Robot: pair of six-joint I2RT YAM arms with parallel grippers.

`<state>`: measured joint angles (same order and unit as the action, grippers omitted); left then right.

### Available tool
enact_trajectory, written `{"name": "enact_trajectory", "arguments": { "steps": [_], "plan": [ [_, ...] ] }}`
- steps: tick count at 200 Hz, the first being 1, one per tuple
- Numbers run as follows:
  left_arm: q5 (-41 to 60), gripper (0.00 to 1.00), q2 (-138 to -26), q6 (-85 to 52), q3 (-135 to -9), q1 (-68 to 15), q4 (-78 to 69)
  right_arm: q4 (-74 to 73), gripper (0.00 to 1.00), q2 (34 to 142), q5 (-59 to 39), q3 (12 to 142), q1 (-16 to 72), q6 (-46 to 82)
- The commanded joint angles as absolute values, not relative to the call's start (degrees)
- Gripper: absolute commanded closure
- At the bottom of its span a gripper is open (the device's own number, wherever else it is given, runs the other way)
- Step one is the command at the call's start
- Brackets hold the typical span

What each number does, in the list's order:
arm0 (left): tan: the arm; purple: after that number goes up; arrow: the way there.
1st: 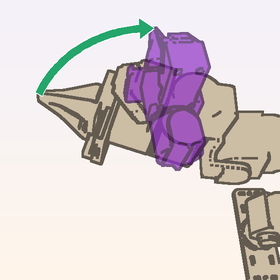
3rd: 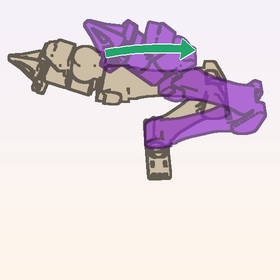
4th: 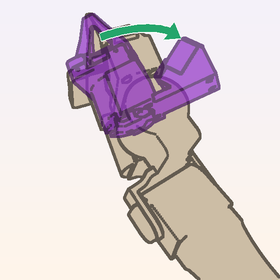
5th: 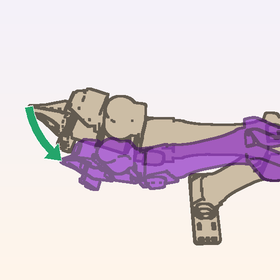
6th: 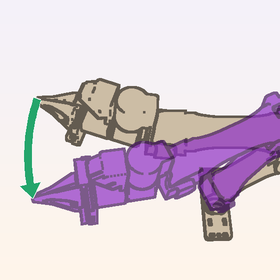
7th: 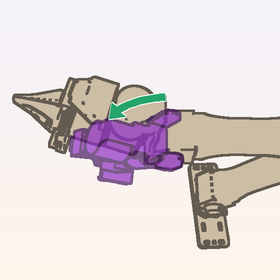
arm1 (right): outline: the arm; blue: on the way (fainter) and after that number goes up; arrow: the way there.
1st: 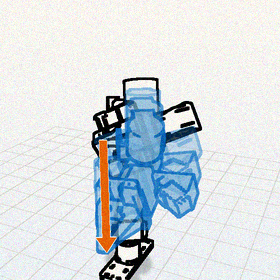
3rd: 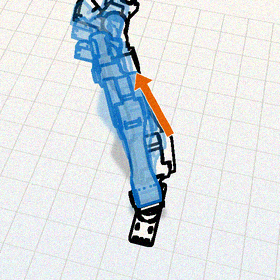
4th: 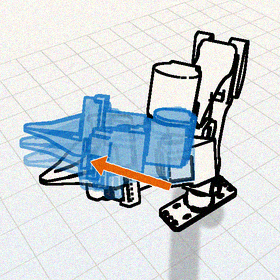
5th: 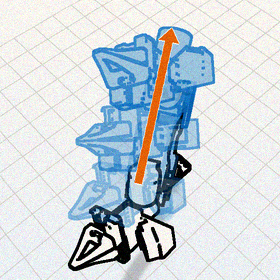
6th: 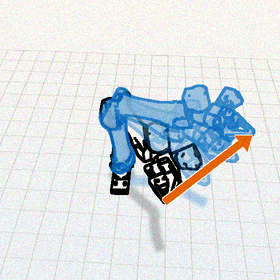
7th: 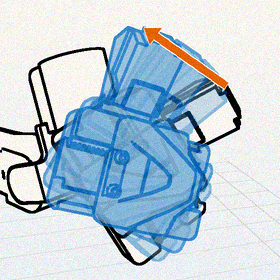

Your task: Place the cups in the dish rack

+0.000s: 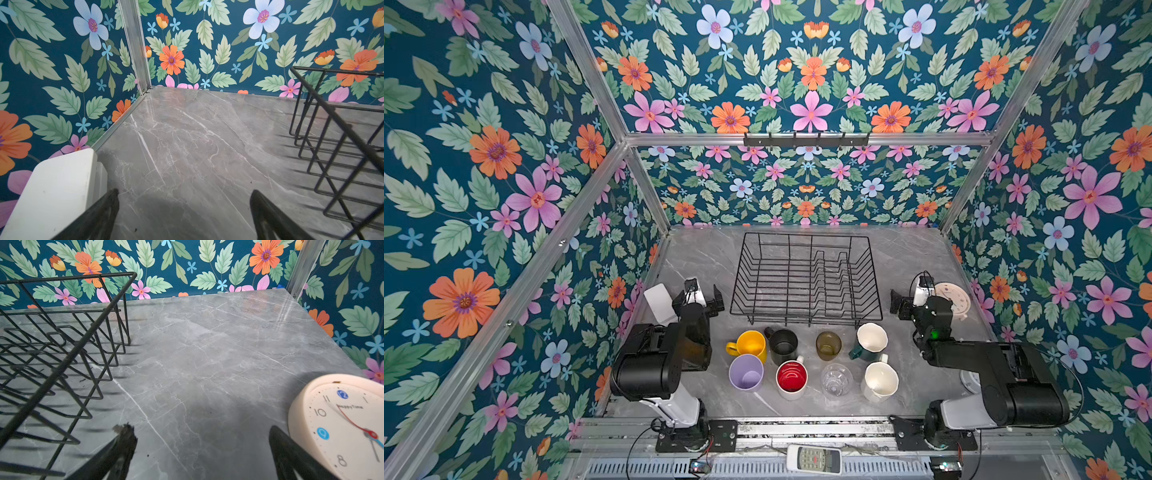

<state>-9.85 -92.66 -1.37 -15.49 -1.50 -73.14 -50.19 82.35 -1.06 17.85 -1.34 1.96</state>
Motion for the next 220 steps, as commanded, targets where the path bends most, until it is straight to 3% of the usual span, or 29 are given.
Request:
{"name": "enact_trajectory", "arguments": {
  "steps": [1,188,199,220],
  "plan": [
    [-10.0,0.0,-92.6,-0.9,-15.6,-1.5,-73.7,-50.0,0.01,82.4,-0.8,18.0,-1.3,2.2],
    [-9.7,0.0,-92.4,-0.9,-15.4,-1.4,-74.0,-50.8,0.01,81.4,2.1,17.8,-1.0,2.6],
    [-8.9,0.0,-90.0,-0.5,-15.7,-1.5,-71.5,-44.4,0.01,76.8,6.0,18.9,-0.4,3.5],
    [-13.1,0.0,-81.2,-2.0,-20.7,-1.9,-55.5,-16.7,0.01,65.8,9.5,28.7,-0.3,11.0]
  ]
}}
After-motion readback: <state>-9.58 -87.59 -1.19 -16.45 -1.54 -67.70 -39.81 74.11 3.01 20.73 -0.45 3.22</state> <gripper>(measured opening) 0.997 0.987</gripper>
